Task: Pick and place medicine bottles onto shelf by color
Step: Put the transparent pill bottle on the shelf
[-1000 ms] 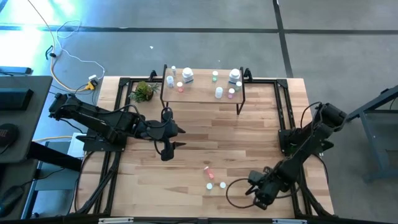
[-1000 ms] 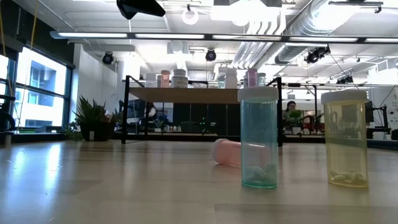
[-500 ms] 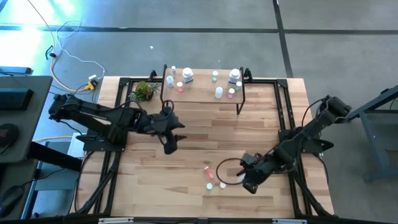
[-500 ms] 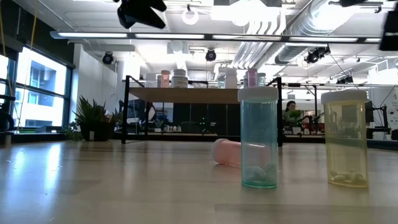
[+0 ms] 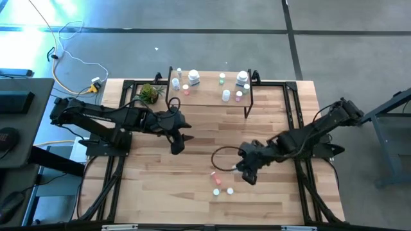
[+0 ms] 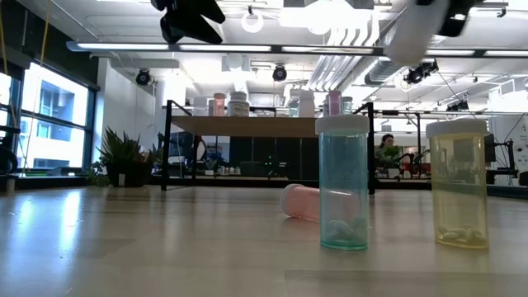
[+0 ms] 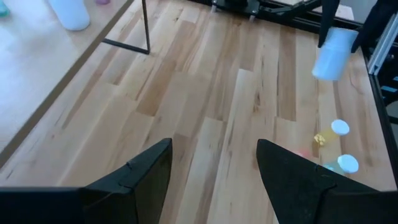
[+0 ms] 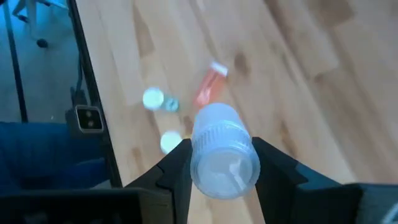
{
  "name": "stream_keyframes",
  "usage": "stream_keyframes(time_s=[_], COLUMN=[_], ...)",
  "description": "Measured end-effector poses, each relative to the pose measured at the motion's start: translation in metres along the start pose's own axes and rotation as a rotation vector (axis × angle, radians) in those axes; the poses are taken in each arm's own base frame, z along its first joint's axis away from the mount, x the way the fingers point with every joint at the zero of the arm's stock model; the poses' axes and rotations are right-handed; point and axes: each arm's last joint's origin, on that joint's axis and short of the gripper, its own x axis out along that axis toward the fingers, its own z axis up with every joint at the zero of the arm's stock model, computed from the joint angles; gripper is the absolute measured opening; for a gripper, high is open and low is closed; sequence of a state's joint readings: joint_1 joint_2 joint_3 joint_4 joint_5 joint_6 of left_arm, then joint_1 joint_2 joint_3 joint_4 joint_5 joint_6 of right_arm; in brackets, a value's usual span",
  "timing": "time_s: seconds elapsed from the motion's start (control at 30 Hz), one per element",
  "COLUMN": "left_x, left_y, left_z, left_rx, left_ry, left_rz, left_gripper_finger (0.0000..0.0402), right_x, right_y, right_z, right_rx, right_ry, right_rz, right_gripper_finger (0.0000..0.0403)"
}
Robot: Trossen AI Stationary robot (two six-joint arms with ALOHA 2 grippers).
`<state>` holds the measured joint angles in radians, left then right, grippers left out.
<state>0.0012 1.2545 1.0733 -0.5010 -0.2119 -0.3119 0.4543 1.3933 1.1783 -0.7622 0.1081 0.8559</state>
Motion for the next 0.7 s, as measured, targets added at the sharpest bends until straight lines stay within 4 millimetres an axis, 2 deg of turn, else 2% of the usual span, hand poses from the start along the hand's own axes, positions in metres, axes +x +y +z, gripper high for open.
stream_keyframes(time_s=[0.4,0.7], left_x=[0.000,-0.001], left_y=[-0.001,0.001], left_z=[0.009,0.015], left_rx=[0.030,0.097], left_ry=[-0.090,-0.161], left_rz=[-0.013,0.067], left_gripper_finger=[0.0225,0.0225], right_x=[-0.035,-0.063], right_y=[-0.020,-0.048], right_z=[0.067,0.107], right_rx=[-0.121,-0.183], right_ry=[-0.189,-0.316], right_rz=[-0.010,-0.078], right_gripper_finger=[0.0122,0.0122])
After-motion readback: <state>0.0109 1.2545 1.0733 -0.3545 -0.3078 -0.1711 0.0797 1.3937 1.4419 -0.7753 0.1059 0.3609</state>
